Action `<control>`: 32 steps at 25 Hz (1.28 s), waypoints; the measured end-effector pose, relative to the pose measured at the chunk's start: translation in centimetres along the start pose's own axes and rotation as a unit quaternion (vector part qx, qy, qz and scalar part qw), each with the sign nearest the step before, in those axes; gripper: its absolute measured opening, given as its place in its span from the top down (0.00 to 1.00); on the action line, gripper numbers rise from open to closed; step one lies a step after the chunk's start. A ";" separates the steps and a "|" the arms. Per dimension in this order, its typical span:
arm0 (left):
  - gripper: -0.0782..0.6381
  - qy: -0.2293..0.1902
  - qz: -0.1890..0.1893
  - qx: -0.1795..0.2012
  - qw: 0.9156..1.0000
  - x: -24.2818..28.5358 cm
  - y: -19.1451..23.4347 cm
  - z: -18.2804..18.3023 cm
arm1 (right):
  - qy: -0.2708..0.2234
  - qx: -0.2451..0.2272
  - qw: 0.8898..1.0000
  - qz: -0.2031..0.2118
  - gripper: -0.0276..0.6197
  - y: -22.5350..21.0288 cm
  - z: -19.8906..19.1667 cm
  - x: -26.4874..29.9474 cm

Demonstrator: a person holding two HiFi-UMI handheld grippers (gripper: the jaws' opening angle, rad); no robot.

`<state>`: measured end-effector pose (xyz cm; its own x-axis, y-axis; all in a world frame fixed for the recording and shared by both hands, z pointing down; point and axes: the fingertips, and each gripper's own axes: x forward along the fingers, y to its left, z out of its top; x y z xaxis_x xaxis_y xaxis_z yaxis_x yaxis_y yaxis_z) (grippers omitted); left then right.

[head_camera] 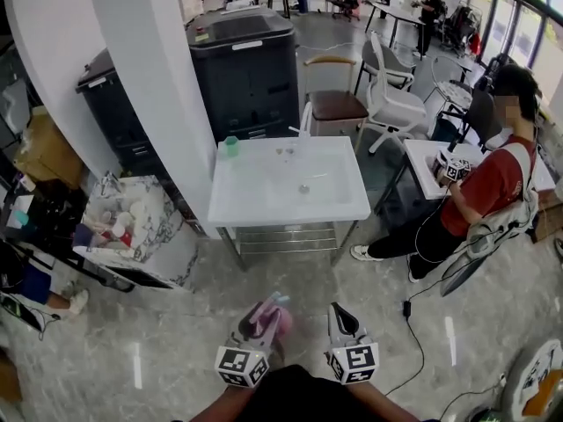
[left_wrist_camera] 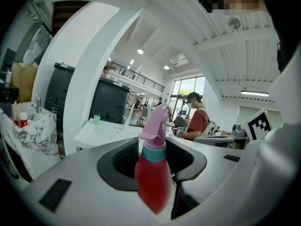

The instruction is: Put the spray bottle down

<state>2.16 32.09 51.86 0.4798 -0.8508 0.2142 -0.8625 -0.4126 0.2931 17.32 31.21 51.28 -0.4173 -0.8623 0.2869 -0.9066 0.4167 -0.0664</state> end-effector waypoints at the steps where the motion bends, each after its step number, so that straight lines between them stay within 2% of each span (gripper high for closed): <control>1: 0.64 -0.004 -0.004 0.003 1.000 0.8 0.8 1.0 | -0.002 -0.002 1.000 0.000 0.96 0.0 0.8 1.4; 8: 0.64 0.008 -0.009 -0.012 1.000 6.1 8.9 4.5 | -0.014 -0.011 1.000 -0.008 0.96 0.5 6.1 10.5; 17: 0.64 -0.009 -0.024 -0.006 1.000 11.1 17.0 9.2 | -0.008 -0.022 1.000 -0.006 0.96 2.4 9.7 19.9; 25: 0.64 -0.012 -0.042 -0.003 0.999 13.8 21.5 10.7 | -0.011 -0.016 1.000 0.007 0.96 4.8 10.6 25.7; 32: 0.64 -0.012 -0.034 -0.017 0.999 15.5 24.5 11.2 | -0.010 -0.009 1.000 0.023 0.96 5.4 11.5 30.3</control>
<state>-13.29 5.12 51.88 0.5319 -0.8295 0.1704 -0.8222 -0.4577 0.3385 -0.96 4.05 48.62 -0.4604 -0.8475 0.2641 -0.8850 0.4615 -0.0615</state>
